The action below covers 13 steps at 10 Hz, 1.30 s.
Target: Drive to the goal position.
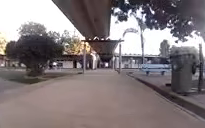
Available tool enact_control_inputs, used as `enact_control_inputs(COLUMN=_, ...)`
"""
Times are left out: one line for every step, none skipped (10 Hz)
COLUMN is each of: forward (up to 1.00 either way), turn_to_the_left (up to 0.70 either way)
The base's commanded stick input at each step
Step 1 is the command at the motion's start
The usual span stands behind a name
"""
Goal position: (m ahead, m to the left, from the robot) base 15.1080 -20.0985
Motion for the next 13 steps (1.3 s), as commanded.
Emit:
enact_control_inputs(forward=0.7, turn_to_the_left=0.0)
enact_control_inputs(forward=0.7, turn_to_the_left=0.0)
enact_control_inputs(forward=0.7, turn_to_the_left=0.0)
enact_control_inputs(forward=0.7, turn_to_the_left=0.0)
enact_control_inputs(forward=0.7, turn_to_the_left=0.0)
enact_control_inputs(forward=0.7, turn_to_the_left=0.0)
enact_control_inputs(forward=0.7, turn_to_the_left=0.0)
enact_control_inputs(forward=0.7, turn_to_the_left=0.0)
enact_control_inputs(forward=0.7, turn_to_the_left=0.0)
enact_control_inputs(forward=0.7, turn_to_the_left=0.0)
enact_control_inputs(forward=0.7, turn_to_the_left=0.0)
enact_control_inputs(forward=0.7, turn_to_the_left=0.0)
enact_control_inputs(forward=0.7, turn_to_the_left=0.0)
